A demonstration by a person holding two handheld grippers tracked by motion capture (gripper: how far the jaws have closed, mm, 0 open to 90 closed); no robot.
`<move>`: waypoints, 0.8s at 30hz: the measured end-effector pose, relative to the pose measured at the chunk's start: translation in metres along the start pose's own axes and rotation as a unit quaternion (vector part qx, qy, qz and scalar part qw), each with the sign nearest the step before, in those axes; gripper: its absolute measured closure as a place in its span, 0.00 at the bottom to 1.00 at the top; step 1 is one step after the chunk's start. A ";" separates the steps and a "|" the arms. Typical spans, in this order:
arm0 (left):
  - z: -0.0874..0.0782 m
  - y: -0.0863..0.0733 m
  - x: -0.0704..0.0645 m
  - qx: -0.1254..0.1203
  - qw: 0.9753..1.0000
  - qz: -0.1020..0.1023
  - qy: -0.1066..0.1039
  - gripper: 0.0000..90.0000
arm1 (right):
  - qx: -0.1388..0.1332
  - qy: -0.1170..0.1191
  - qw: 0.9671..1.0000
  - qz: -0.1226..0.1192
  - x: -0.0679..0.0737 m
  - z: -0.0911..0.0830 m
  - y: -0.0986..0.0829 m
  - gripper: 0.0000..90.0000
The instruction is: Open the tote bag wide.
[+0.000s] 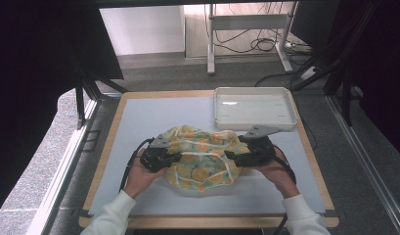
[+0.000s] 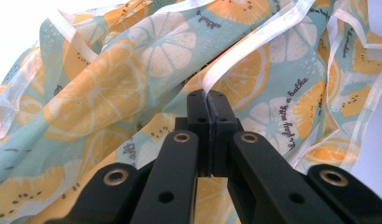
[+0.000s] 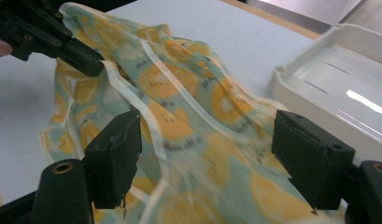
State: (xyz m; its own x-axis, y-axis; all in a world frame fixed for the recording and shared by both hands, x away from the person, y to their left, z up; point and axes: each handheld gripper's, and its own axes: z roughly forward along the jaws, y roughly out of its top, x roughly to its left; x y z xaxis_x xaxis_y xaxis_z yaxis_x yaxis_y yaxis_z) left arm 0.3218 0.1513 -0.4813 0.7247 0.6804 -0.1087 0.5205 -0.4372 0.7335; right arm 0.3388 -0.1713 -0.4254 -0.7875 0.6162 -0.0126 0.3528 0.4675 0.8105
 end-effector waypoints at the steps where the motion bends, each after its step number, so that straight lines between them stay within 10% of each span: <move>1: 0.000 0.000 0.000 0.000 1.000 0.000 0.000 1.00 | 0.004 0.004 1.000 -0.005 0.002 0.005 0.003 0.26; 15: 0.000 0.000 0.002 -0.001 1.000 -0.001 -0.001 1.00 | 0.057 0.027 0.997 -0.040 0.019 0.035 0.004 0.25; 24: -0.003 0.000 0.003 -0.007 1.000 -0.012 -0.014 1.00 | 0.071 0.001 0.994 -0.078 0.016 0.045 -0.005 0.69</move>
State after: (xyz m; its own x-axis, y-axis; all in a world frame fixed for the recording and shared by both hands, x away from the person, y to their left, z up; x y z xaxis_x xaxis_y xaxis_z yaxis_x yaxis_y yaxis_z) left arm 0.3223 0.1549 -0.4794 0.7247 0.6735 -0.1455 0.5322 -0.4130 0.7390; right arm 0.3476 -0.1355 -0.4558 -0.8398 0.5270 -0.1304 0.2936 0.6430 0.7074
